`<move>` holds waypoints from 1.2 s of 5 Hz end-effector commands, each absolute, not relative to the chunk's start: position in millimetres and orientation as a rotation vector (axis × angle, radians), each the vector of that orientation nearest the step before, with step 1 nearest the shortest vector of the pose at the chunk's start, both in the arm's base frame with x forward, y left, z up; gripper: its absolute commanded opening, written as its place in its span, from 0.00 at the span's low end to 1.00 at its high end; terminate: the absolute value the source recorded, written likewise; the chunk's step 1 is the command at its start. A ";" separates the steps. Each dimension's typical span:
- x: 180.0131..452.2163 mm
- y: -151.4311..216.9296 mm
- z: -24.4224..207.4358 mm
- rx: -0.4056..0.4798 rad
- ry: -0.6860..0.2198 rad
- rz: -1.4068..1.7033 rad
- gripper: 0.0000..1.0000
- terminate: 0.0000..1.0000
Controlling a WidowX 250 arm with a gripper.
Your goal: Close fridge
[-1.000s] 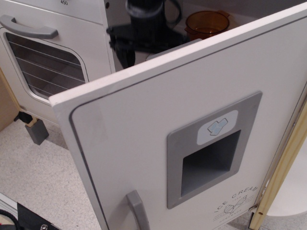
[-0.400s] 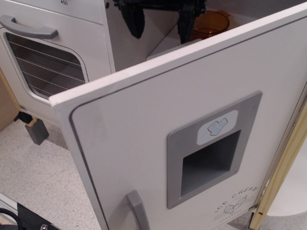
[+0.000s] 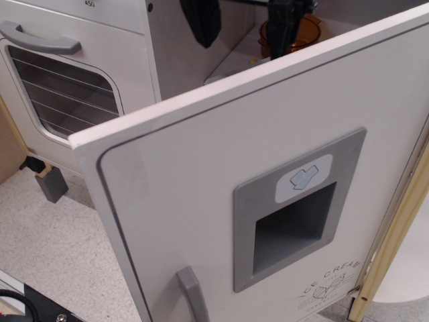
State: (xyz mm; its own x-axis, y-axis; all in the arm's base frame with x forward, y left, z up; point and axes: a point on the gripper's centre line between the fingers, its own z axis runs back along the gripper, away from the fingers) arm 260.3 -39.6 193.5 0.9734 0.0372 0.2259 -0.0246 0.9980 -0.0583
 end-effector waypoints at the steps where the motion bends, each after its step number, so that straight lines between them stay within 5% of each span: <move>1: 263.3 -61.9 233.1 -0.109 -0.317 -0.032 1.00 0.00; 3: 263.8 -70.0 244.9 -0.124 -0.328 -0.059 1.00 0.00; 6: 252.4 -79.0 229.9 -0.115 -0.286 -0.127 1.00 0.00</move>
